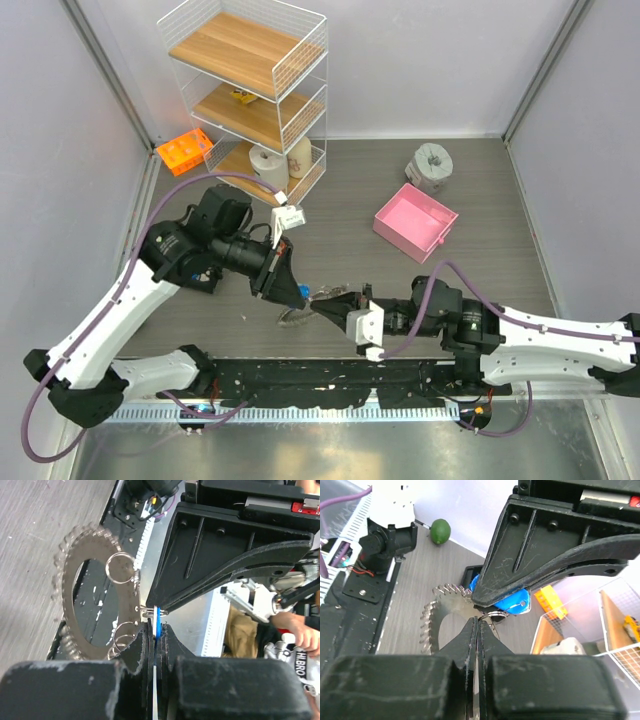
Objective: Remove the keys from the keyring
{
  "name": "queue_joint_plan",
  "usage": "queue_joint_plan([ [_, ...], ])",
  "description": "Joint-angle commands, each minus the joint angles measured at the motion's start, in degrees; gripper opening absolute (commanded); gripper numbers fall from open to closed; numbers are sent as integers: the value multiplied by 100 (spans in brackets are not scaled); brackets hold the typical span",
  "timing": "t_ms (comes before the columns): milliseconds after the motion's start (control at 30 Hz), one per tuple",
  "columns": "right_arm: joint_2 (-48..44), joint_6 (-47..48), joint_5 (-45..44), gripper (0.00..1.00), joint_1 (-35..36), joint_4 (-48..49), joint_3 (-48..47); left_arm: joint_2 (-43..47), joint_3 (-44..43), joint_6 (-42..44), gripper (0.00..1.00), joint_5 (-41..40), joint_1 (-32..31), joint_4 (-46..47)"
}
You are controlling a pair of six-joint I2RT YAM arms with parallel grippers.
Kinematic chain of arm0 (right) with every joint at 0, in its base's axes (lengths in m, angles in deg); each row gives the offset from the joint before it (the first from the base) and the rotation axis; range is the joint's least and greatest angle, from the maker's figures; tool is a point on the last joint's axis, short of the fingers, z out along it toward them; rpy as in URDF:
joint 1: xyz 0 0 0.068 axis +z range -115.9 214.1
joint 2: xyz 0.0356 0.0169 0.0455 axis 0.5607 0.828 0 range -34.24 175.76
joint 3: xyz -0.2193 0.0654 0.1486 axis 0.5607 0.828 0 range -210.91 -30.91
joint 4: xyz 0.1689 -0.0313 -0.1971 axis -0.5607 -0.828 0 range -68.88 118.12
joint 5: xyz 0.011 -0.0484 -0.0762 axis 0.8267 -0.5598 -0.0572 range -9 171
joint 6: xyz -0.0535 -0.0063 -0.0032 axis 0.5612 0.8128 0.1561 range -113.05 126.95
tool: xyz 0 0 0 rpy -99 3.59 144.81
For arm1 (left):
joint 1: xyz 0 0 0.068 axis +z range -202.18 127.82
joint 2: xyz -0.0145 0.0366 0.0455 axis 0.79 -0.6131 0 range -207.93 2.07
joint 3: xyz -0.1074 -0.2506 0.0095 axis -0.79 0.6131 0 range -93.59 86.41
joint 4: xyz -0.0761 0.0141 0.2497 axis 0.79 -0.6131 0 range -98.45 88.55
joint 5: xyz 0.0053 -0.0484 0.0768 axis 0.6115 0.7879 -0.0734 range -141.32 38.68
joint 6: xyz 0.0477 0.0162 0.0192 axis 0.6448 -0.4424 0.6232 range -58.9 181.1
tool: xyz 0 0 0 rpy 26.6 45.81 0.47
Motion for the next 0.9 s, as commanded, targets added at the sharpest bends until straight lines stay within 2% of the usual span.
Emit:
queue_joint_plan([
  [0,-462,591,-217,5,102,771,295,35,435,-484,0,1066,367,1023],
  [200,-594,899,-524,5,233,763,401,27,1227,-1539,0,1919,622,2570],
  [433,-656,1128,-709,5,374,877,410,-228,1860,-2084,0,2174,649,3370],
  [600,-752,1216,-1157,5,374,1088,550,-211,2361,-2269,0,2262,649,3811],
  [867,-1033,1163,-1526,5,383,1782,963,-334,3029,-2691,0,2491,745,4663],
])
